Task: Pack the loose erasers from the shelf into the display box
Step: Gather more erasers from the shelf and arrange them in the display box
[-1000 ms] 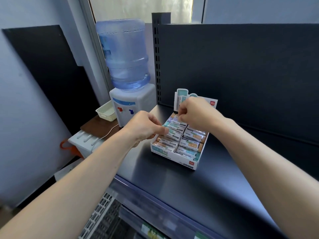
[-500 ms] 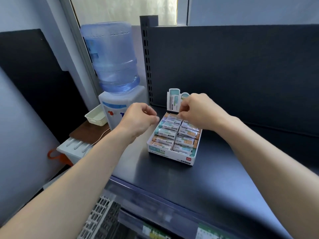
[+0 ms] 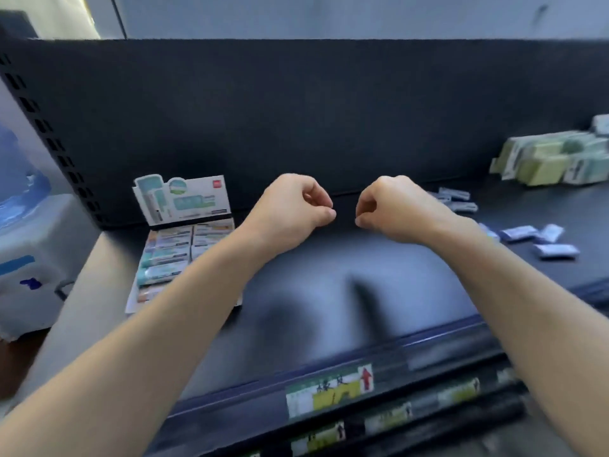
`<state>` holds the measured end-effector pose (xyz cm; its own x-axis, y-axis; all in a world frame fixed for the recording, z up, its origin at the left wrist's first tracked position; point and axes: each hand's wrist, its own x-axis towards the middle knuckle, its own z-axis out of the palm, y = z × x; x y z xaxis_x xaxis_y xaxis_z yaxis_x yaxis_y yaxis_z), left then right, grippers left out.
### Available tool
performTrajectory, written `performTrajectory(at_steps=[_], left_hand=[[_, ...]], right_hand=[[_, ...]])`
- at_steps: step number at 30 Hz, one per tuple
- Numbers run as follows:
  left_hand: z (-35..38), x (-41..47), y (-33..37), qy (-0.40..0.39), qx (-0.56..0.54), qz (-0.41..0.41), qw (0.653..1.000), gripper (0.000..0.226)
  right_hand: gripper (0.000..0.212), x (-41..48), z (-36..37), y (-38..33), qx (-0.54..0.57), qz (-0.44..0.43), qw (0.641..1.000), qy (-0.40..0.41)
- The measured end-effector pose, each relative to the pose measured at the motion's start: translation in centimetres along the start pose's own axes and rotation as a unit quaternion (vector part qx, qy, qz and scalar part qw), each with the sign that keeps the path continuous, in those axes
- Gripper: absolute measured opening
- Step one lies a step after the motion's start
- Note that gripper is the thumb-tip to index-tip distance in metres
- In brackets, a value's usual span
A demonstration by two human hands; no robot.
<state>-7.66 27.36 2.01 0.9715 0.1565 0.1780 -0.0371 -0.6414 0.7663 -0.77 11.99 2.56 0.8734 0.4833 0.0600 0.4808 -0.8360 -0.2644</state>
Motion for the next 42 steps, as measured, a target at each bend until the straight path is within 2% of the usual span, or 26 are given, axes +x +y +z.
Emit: performTrajectory(at_steps=[6,13,21,26,33,42], left_hand=[[6.3,2.2,4.2,-0.123,0.008,0.051,0.991,0.004],[12.2,4.5,7.1,-0.174,0.028,0.049,0.983,0.003],[18.3,7.5,9.7,-0.152,0.079,0.035,0.985,0.011],[21.1,8.3,10.4,-0.135,0.112,0.003,0.984,0.015],[22.7,9.1,10.7,-0.121,0.208,-0.016,0.971,0.013],[22.9,8.8,11.8,-0.155,0.232,-0.031,0.96,0.016]], right_hand=[[0.014,-4.3,-2.6,8.5,-0.032,0.143,0.988,0.04],[0.016,-6.8,-5.1,16.6,-0.029,0.224,0.971,0.074],[0.023,-6.7,-5.9,23.6,-0.022,0.227,0.973,0.021],[0.011,-5.9,-5.2,26.3,-0.006,0.195,0.98,-0.043],[0.007,-4.9,-4.7,27.5,-0.005,0.143,0.988,-0.051],[0.013,-4.5,-4.5,27.9,-0.011,0.083,0.991,-0.101]])
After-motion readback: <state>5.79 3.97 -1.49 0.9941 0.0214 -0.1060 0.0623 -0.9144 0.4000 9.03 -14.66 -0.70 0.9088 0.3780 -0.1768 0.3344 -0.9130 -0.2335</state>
